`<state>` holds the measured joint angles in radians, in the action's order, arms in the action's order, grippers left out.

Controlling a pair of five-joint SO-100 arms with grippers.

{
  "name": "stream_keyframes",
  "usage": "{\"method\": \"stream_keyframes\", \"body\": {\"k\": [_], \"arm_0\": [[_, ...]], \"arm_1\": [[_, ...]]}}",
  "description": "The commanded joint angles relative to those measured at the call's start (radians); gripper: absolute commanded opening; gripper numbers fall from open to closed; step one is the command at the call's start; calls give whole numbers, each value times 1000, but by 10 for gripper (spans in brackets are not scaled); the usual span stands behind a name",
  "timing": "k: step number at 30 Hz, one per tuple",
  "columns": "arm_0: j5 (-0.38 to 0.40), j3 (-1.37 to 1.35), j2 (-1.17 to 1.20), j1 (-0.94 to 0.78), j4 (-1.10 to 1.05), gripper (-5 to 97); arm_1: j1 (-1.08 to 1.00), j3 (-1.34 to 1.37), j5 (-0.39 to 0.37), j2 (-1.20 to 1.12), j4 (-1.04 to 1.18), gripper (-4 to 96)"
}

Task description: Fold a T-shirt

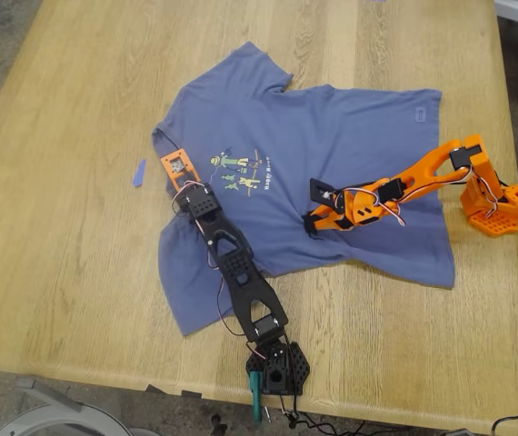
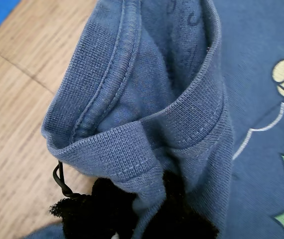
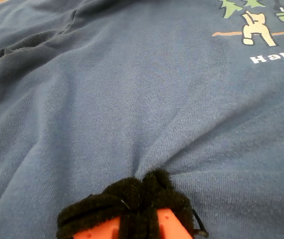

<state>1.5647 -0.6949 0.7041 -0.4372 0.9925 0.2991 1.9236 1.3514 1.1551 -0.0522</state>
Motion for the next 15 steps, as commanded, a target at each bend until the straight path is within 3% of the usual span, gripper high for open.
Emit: {"method": "stream_keyframes", "body": {"k": [1, 15], "arm_0": [[5, 11, 183, 57, 18, 1], [9, 11, 330, 202, 40, 2]], "arm_1": [[-66, -11, 11, 61, -18, -1], [-229, -135, 11, 169, -63, -1]]}}
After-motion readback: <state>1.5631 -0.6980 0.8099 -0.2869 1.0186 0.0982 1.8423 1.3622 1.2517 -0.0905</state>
